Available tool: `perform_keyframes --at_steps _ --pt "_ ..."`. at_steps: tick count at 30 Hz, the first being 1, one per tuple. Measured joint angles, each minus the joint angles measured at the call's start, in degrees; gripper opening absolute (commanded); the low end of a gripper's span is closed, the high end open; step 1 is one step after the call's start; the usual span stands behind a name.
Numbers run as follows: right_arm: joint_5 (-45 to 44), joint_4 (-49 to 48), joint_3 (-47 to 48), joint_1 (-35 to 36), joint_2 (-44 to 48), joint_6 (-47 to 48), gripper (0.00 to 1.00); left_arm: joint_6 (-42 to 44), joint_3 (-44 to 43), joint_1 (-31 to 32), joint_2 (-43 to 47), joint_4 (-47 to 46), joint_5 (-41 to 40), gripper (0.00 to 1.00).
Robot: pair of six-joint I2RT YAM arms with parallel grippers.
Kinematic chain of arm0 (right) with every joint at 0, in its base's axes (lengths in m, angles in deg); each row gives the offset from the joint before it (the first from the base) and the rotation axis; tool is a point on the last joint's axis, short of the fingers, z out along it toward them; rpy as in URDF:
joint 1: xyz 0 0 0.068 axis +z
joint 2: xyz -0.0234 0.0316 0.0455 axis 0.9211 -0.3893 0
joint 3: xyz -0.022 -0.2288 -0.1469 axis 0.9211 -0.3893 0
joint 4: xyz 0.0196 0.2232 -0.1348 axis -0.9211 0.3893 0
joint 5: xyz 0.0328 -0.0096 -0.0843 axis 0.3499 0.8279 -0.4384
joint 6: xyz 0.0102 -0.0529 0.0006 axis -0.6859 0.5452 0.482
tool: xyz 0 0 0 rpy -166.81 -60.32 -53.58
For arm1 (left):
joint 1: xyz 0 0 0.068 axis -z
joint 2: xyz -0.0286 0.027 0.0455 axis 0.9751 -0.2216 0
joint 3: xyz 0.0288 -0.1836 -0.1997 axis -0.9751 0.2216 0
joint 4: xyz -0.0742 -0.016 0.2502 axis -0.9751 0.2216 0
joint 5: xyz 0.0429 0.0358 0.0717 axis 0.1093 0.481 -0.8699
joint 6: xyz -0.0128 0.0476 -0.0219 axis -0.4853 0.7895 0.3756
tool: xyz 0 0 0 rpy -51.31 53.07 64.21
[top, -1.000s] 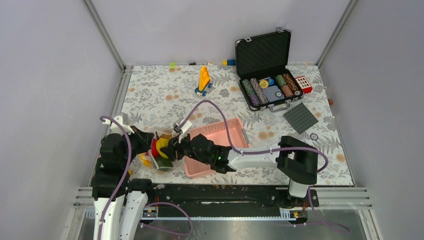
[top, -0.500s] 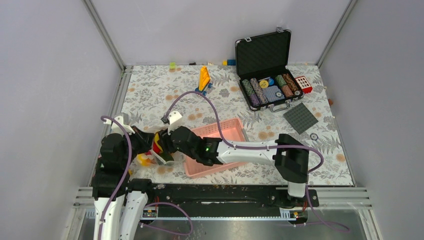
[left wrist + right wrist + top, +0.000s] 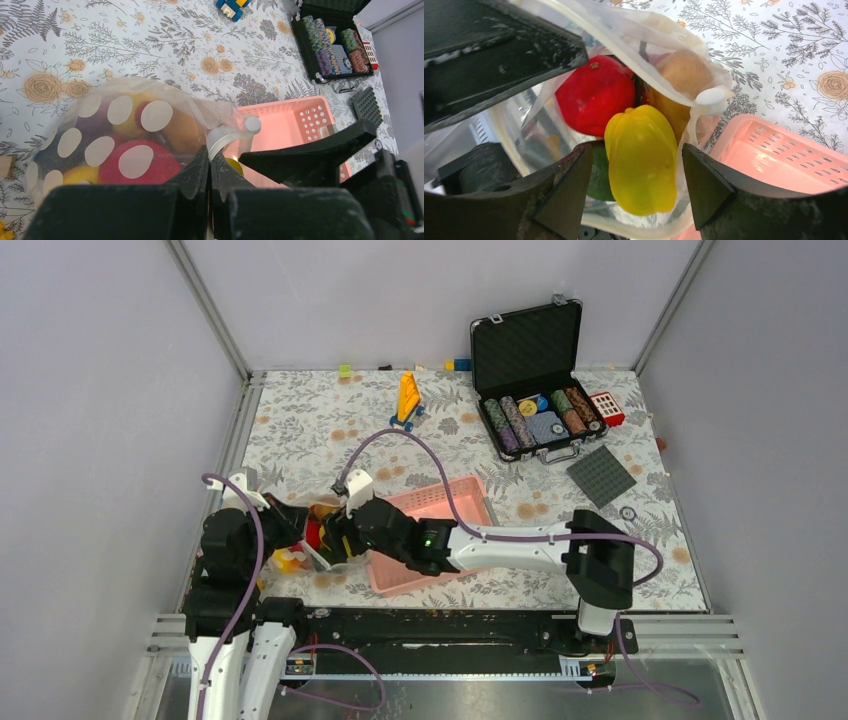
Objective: Place the food in the zip-top bag and seal the zipper
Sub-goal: Place the fake fruit in the zipper food storage bag, then move the zipper food storage bag to the center of the board.
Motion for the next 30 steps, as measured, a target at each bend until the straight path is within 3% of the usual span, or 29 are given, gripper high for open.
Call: perform_keyframes --at_steps 14,18,22,30 --pt "5.44 -2.38 -6.25 0.07 10.73 0.00 0.77 0.00 0.02 0.00 0.15 0.00 -0.02 0.00" --pt "2.58 -1.31 -9.77 0.00 14.36 -0.44 0.73 -0.02 0.00 0.00 0.17 0.00 0.00 0.00" --pt "1.53 -0.63 -13.62 -0.76 15.80 -2.73 0.62 -0.02 0.02 0.00 0.17 0.00 0.00 0.00" --pt "2.60 1.20 -15.91 -2.73 13.27 -6.10 0.56 -0.02 0.02 0.00 0.17 0.00 0.00 0.00"
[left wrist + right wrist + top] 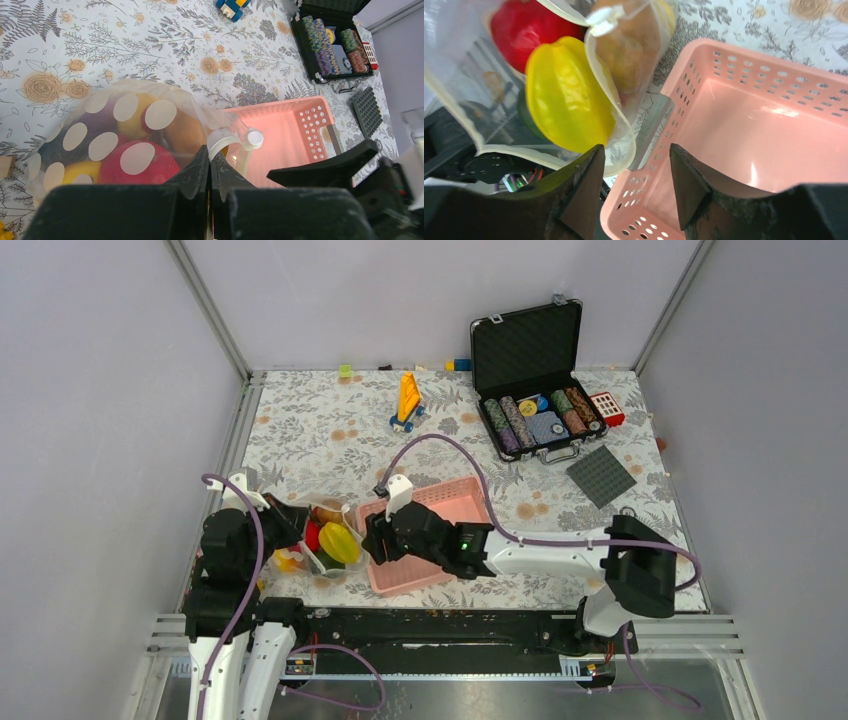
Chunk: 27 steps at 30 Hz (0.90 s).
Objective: Place the food in the zip-top bag and seal the zipper
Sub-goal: Move the zipper food storage bag to the center of the board.
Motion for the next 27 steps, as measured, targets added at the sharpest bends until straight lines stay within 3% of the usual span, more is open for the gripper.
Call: perform_keyframes --at_steps 8,17,27 --pt "3.74 0.63 3.04 -1.22 -7.91 -2.40 0.49 0.02 0.00 0.00 0.00 0.00 0.00 0.00" --pt "7.85 -0.31 5.46 -1.60 -11.06 -4.31 0.02 0.02 0.00 0.00 0.00 0.00 -0.04 0.00" --pt "8.13 2.71 3.80 -3.08 -8.17 -5.92 0.00 -0.39 0.37 0.00 -0.57 -0.50 4.76 0.00"
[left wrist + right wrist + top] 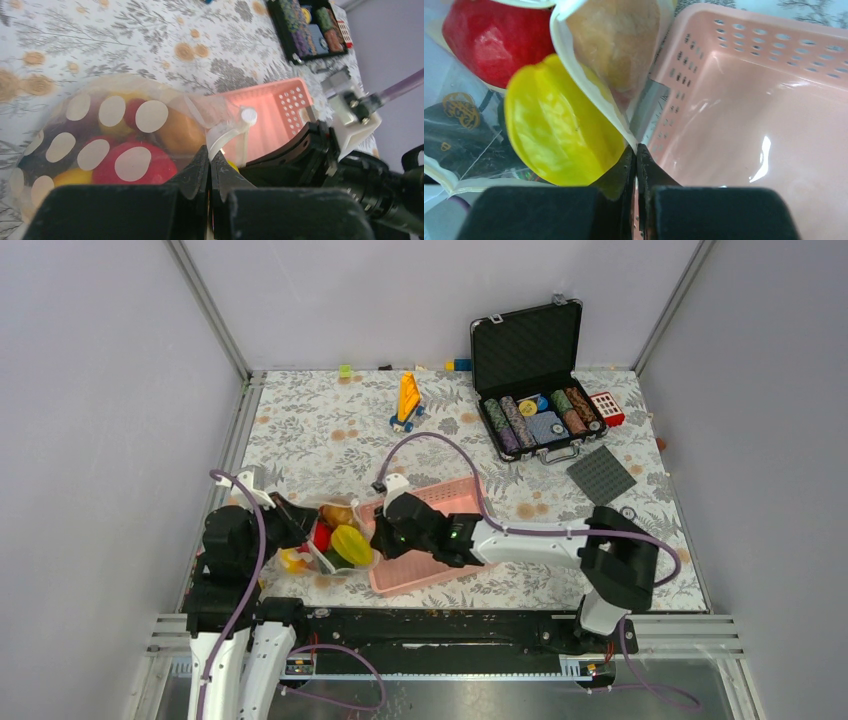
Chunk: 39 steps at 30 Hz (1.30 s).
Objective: Place the food in the zip-top bag and seal the zipper
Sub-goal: Move the zipper food storage bag to the center of the board.
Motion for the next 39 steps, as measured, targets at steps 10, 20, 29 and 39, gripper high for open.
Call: perform_keyframes --at_steps 10,20,29,39 --pt "-0.04 6.95 -7.78 -4.11 14.40 0.15 0.00 -2.25 0.61 0.00 -1.88 -2.16 10.69 0.00" --pt "-1.29 13.86 -10.10 -6.82 22.88 3.13 0.00 -10.16 6.36 0.46 -1.70 -10.97 18.25 0.00" --pt "-5.64 20.81 -10.10 -7.89 26.91 6.29 0.00 -17.11 10.97 12.31 -4.48 -22.86 16.65 0.00" --pt "-10.14 26.93 -9.31 -9.62 29.66 9.42 0.00 -18.38 10.75 33.38 -19.80 -34.64 6.27 0.00"
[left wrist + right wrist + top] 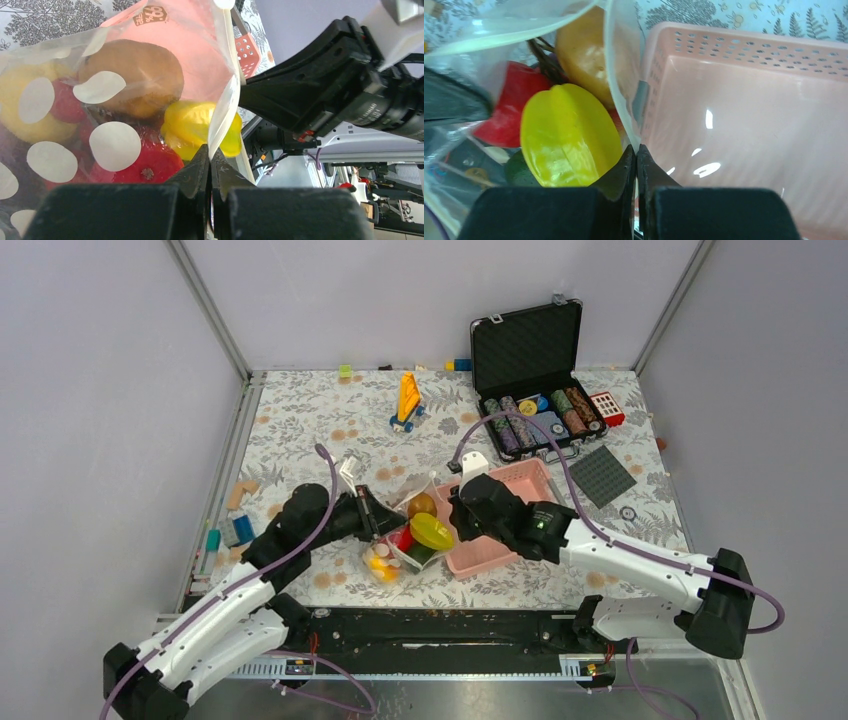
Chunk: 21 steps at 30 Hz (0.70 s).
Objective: Place the food in the zip-top bag and seal the zipper
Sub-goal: Move the zipper food storage bag to the center of the board, then adjust the zipper food storage bag at the center of the board.
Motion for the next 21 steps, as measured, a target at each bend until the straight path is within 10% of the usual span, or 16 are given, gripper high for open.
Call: perform_keyframes --at_steps 21 --pt "21.33 -7.32 19.93 -0.85 -18.93 -1.18 0.00 -3.67 0.81 1.75 9.75 1.27 -14.19 0.00"
